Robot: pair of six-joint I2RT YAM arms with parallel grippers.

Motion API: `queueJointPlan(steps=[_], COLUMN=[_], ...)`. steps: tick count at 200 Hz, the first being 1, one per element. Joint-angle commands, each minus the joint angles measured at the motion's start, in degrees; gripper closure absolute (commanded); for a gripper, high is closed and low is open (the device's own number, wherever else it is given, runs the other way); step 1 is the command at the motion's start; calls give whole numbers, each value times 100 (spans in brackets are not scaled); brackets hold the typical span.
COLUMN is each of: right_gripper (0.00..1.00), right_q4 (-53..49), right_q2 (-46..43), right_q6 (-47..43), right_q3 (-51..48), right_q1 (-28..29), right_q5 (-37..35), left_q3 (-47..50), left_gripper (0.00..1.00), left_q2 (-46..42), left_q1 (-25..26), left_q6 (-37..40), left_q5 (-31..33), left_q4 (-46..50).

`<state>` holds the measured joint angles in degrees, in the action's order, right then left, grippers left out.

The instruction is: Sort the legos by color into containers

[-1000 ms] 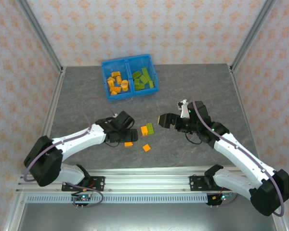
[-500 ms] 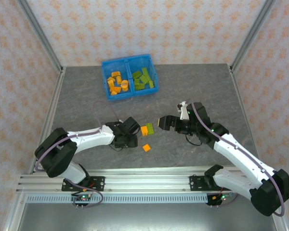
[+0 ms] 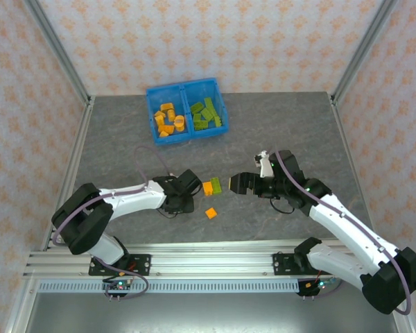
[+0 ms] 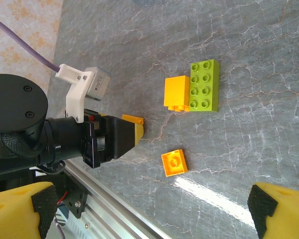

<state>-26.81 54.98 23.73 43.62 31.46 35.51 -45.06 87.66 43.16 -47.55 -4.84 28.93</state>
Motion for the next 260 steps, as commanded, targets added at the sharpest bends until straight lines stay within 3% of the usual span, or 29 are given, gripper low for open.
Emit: queueJointPlan(steps=[1,24,68,132,168,205,260], right_gripper=[1,1,1,1,1,1,1], right_q4=[62,162,408,348,139,62,265], right_q2=[-55,-134,-242,-429,-640,-761,-588], right_q6=[-45,19,169,289,307,353,446], right_q3=[57,70,179,187,183,187,156], right_q1=[41,45,44,57,56,53,60], right_q5=[156,237,97,-103,-236,-254,-361], left_q3=[-191,-726,-2338,-5899,-7553,-7564,-6475], left_gripper=[66,66,66,66,64,53,39], left_q2=[-160,-419,-37,2753,4126,4249,3213], left_q1=[22,-253,-1580,-2742,-2986,-3050,-3041], left_q6=[96,514,1436,2137,2222,2153,1966], left_q5=[390,872,1140,1431,1208,1124,792], left_q4=[-15,316,161,428,952,890,373])
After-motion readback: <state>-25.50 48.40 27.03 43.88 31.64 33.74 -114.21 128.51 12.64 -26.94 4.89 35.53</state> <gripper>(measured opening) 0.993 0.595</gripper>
